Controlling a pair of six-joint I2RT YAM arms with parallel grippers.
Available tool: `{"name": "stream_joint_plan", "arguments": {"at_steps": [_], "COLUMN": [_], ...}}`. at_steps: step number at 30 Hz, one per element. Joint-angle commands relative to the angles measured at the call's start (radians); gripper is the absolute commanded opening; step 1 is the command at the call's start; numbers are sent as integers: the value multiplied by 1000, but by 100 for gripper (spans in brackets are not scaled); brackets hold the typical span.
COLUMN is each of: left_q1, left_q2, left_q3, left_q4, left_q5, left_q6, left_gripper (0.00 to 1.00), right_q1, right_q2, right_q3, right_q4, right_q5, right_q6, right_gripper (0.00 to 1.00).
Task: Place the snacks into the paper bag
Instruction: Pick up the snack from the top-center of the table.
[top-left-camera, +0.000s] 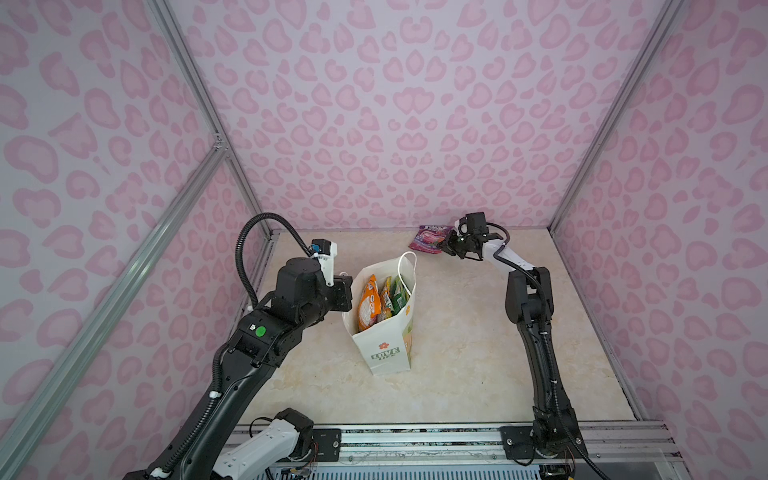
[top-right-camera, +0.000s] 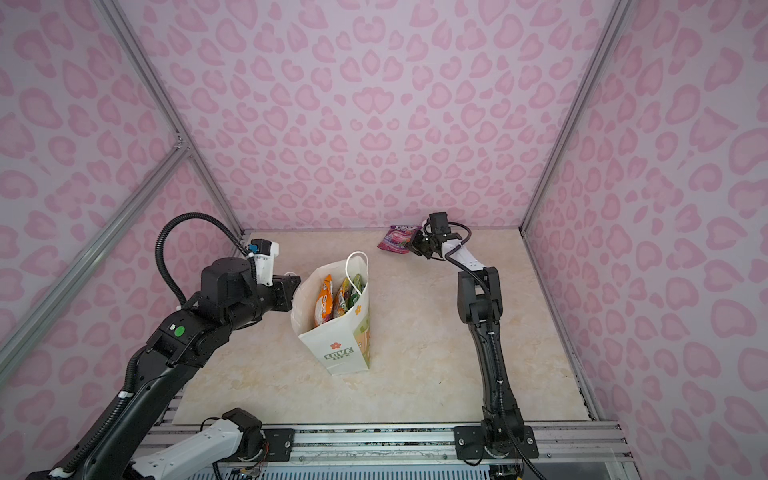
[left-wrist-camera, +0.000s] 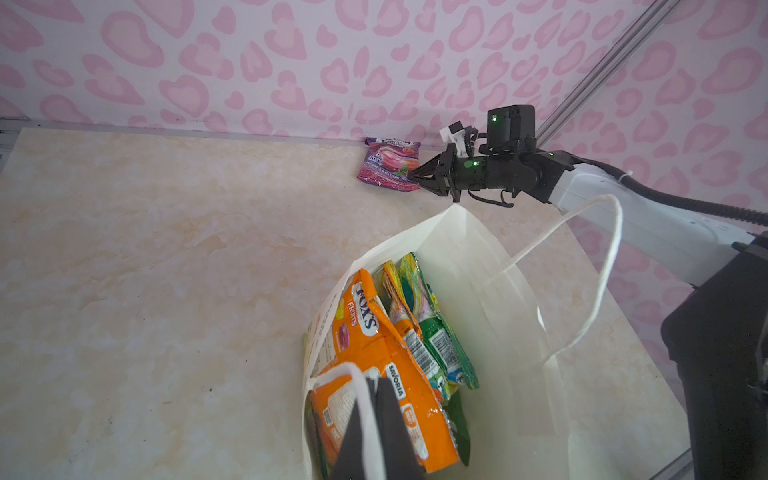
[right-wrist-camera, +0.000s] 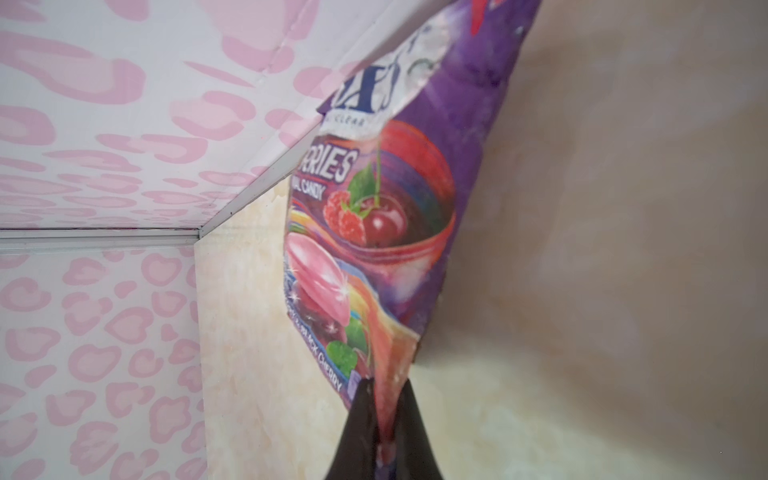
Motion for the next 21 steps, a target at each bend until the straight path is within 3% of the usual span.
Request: {"name": "stream_joint_plan", "arguments": {"at_steps": [1,9,21], "left_q1": [1,1,1], "left_q2": [1,1,8], "left_q3": [0,0,-1], "left_q4": [36,36,37], "left_q5": [6,11,21], "left_q6": [-1,0,-1], "left_gripper": [5,5,5], "right_q1": [2,-4,-8], "right_q2": [-66,-283,-725], "right_q3": [-86,-347,-782], "right_q4": [95,184,283], "right_q5": [-11,10,68], "right_q6": [-26,-58,-40], "right_gripper": [0,0,0]}}
